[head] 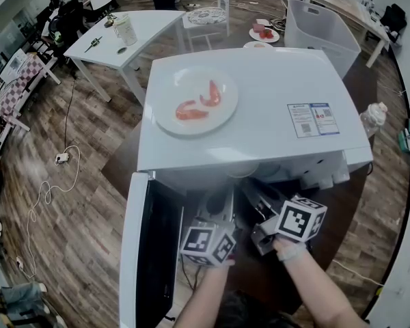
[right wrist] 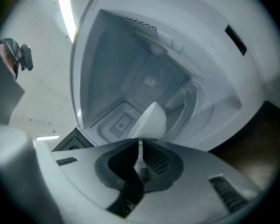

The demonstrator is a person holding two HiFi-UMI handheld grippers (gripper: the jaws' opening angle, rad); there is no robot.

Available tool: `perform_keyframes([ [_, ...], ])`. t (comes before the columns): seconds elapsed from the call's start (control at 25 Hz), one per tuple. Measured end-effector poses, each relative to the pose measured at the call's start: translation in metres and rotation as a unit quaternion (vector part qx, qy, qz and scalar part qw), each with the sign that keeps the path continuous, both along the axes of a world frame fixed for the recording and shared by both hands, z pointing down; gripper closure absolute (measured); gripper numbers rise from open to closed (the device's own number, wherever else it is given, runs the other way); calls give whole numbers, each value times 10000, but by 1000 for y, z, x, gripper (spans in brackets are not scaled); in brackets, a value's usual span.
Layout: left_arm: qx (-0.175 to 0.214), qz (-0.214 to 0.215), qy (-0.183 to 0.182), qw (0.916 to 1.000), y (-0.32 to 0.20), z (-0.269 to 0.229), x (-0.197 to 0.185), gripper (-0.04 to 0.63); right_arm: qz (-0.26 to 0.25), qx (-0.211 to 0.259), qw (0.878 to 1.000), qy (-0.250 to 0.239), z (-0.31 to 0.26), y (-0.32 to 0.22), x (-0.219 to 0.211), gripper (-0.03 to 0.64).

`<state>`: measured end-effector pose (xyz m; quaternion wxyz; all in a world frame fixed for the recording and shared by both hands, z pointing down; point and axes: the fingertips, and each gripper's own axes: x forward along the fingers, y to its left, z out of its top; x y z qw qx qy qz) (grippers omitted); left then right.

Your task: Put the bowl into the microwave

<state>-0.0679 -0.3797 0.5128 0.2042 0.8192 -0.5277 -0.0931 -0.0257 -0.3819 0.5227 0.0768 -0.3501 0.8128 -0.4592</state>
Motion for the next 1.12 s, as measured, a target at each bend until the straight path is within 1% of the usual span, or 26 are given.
perform_keyframes([
  [0.52, -10, -6, -53, 10000, -4, 3, -7, 583, 369, -190, 9990, -142, 4, -19, 3, 585],
  [0.64, -1, 18, -127, 9999, -4, 5, -8, 583, 435, -200, 9988, -98, 6, -23, 3, 584],
  [0.92, -26, -36, -56, 10000, -6, 4, -13, 583, 585, -133, 9982, -28, 3, -33, 4, 603],
  [1.12, -33, -19, -29, 10000, -5, 5, -12, 583, 633, -161, 9979, 56, 4, -33, 5, 604],
])
